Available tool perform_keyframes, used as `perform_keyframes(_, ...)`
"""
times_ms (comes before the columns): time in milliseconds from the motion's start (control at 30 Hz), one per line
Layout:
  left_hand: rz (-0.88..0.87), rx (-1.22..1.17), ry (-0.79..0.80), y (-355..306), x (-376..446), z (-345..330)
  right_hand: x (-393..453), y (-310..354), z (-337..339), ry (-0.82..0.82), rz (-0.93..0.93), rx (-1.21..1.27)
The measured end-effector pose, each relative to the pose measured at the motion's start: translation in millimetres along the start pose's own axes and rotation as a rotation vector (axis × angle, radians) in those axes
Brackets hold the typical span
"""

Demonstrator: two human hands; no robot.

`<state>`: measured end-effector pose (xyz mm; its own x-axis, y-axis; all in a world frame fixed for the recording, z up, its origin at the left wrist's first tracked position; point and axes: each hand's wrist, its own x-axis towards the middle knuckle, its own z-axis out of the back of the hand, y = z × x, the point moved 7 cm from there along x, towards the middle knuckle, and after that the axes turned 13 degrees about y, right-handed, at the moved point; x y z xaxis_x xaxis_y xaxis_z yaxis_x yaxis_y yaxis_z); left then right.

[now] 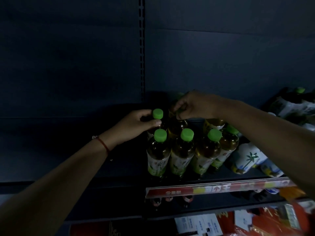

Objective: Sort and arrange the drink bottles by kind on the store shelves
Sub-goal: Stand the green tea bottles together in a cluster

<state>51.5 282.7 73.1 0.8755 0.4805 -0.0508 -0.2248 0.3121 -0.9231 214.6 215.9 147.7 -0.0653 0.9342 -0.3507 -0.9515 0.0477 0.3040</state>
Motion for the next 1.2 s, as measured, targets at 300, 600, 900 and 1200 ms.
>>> perform_keyframes(300, 0.005, 0.059, 0.006, -4.7, -12.4, -6.7, -11.2, -0.2, -4.6, -0.046, -0.011, 0.071)
perform_keyframes(600, -0.099, 0.534, -0.205, -69.2, -75.8, -25.4, -94.7, -27.0, -17.0, -0.039, -0.133, 0.096)
perform_keyframes(900, -0.145, 1.13, -0.072, -82.0, -39.9, -100.4, -110.8, -32.1, -42.3, -0.111, -0.124, -0.03)
perform_keyframes(1200, -0.132, 1.051, -0.14, -71.2, -34.7, -103.5, -105.6, -97.9, -1.7, -0.416, -0.319, 0.246)
